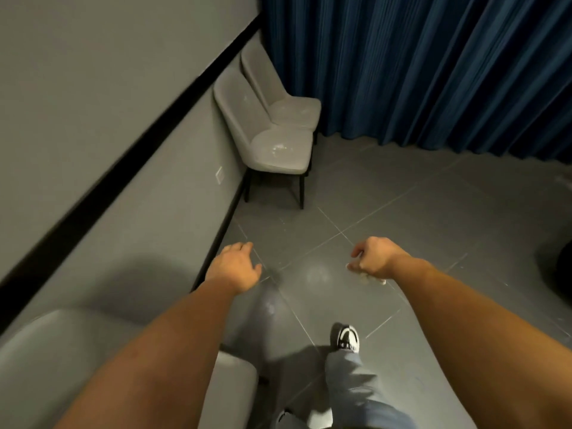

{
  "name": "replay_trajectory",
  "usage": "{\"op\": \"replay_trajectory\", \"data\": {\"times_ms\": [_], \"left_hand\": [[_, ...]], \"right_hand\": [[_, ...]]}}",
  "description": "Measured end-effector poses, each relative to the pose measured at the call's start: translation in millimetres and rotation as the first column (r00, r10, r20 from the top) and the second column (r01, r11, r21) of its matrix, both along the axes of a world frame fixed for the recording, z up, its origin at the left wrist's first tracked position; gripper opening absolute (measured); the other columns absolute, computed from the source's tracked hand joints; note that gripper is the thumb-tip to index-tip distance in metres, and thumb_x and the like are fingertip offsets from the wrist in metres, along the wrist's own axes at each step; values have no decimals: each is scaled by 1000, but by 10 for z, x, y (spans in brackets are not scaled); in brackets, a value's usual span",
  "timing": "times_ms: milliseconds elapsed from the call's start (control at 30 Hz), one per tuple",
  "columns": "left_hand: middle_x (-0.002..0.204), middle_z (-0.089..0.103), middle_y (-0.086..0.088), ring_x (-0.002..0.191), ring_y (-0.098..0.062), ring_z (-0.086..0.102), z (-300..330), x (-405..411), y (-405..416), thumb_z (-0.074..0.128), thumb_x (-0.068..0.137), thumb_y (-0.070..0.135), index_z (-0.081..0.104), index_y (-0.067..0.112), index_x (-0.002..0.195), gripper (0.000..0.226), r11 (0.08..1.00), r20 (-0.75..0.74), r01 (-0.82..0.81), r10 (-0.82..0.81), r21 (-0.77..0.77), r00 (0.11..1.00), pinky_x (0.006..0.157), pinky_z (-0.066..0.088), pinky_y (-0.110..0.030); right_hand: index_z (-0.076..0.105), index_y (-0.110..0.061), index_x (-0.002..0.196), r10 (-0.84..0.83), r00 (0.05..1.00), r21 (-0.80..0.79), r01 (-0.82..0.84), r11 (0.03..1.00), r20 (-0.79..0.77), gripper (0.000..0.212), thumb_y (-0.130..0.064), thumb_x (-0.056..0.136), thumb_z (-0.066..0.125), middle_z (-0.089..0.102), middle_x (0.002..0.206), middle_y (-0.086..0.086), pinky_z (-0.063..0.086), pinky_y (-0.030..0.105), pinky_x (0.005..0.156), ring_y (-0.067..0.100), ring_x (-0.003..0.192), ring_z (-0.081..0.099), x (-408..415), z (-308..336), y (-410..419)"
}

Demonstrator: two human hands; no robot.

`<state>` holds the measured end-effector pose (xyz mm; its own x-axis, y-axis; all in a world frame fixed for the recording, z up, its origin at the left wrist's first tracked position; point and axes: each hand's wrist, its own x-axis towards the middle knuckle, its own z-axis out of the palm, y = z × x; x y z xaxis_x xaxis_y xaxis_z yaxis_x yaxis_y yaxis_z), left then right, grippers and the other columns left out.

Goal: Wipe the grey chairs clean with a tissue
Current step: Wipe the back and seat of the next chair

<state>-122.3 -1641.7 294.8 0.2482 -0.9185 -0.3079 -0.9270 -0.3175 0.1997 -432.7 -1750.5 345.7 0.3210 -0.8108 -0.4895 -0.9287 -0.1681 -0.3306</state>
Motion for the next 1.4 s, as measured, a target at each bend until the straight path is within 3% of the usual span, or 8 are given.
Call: {"op": "replay_trajectory", "data": {"times_ms": [167,467,567,667,733,967,1200,1400], "left_hand": [[157,39,-10,145,-30,34,-100,207,-654,54,96,48,32,15,156,72,998,8,-40,40,56,999,118,33,-43],[153,43,-12,138,-33,42,8,280,-2387,55,96,47,34,15,155,70,984,27,-169,167,61,986,113,37,-41],[155,42,-10,140,-31,41,21,174,-2900,56,95,47,35,18,155,70,989,17,-151,151,-2,988,115,35,-38],[160,36,-6,146,-27,33,13,179,-3265,54,95,50,33,21,156,71,997,38,-73,72,14,997,119,30,-37],[161,35,-5,147,-25,31,35,268,-3495,53,96,50,32,22,157,70,994,49,-104,102,39,994,120,29,-37],[157,39,-8,144,-28,35,-44,1023,-4376,53,97,47,34,19,155,67,978,53,-173,168,117,984,117,34,-40],[156,40,-12,141,-33,39,-209,1977,-5788,51,98,48,32,16,156,69,990,2,-95,96,102,995,115,34,-40],[150,46,-12,138,-31,41,-130,2790,-6719,52,97,48,37,15,152,65,987,-8,-84,86,137,996,112,37,-41]], "right_hand": [[68,-21,108,1,1000,50,-1,999,4,34,-40,80,71,67,76,-4,53,25,69,11,60,60,102,-96,-833],[71,-20,110,125,992,73,-123,990,-13,34,-38,82,71,71,105,4,51,28,82,22,96,64,440,-179,-2814],[74,-16,103,138,990,43,-137,990,-22,30,-37,82,71,72,103,7,50,28,79,25,97,65,545,-206,-3491],[75,-14,102,176,984,77,-172,982,-42,29,-35,84,70,72,105,10,53,31,83,28,99,65,737,-288,-3903],[74,-13,105,234,970,113,-226,968,-62,31,-36,85,70,71,109,10,53,33,86,28,101,64,930,-357,-4142],[74,-16,106,309,949,136,-299,944,-60,31,-38,84,70,71,111,6,51,29,87,25,104,64,1755,-459,-5060],[73,-16,104,185,978,63,-179,982,-98,32,-39,82,72,70,110,7,52,31,86,25,100,63,2651,-447,-6199],[69,-21,114,124,992,51,-123,991,-15,37,-39,82,73,65,119,4,45,26,84,23,107,59,3442,-363,-6849]]}}
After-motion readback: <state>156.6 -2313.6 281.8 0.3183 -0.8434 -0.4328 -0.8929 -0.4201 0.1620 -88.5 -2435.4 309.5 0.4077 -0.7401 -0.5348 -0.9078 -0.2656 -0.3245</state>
